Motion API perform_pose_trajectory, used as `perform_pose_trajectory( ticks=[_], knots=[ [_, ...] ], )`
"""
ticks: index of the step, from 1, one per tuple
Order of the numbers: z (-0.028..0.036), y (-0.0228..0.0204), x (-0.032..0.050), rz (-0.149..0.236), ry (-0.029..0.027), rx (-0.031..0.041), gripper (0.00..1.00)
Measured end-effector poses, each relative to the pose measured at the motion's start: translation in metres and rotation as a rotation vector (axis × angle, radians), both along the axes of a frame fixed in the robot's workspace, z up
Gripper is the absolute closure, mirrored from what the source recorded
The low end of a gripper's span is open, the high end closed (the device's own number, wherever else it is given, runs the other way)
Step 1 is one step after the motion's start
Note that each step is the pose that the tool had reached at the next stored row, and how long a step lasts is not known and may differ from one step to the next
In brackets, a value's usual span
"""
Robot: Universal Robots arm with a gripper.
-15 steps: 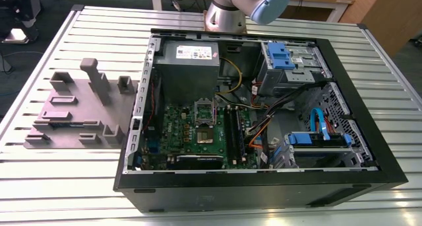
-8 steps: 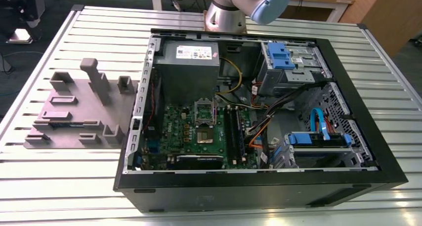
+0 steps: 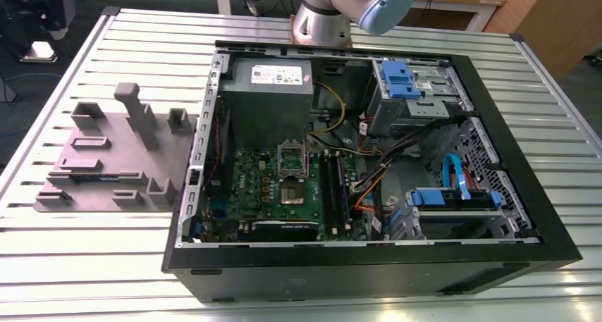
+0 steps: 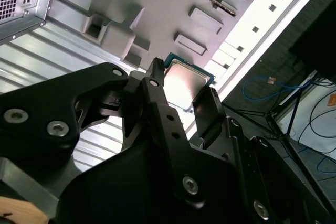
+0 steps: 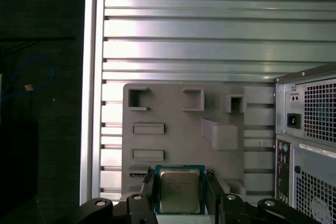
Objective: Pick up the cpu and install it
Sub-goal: 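Pick up the cpu and move it towards the insertion slot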
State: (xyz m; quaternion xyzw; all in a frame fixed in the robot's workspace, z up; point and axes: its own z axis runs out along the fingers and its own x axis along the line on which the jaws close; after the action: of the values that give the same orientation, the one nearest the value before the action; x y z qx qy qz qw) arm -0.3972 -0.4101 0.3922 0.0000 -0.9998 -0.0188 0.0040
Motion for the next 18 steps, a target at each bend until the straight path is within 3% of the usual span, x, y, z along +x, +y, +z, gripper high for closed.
perform_pose_trajectory(
  ticks=[4,5,12,18],
  knots=[
    [0.0,0.0,0.004,0.0,0.0,0.0004,0.53],
    [0.0,0.0,0.0103,0.0,0.0,0.0004,0.53],
    [0.0,-0.0002,0.0194,0.0,0.0,0.0004,0.53],
    [-0.0001,-0.0057,0.0216,0.0,0.0001,0.0003,0.53]
  ],
)
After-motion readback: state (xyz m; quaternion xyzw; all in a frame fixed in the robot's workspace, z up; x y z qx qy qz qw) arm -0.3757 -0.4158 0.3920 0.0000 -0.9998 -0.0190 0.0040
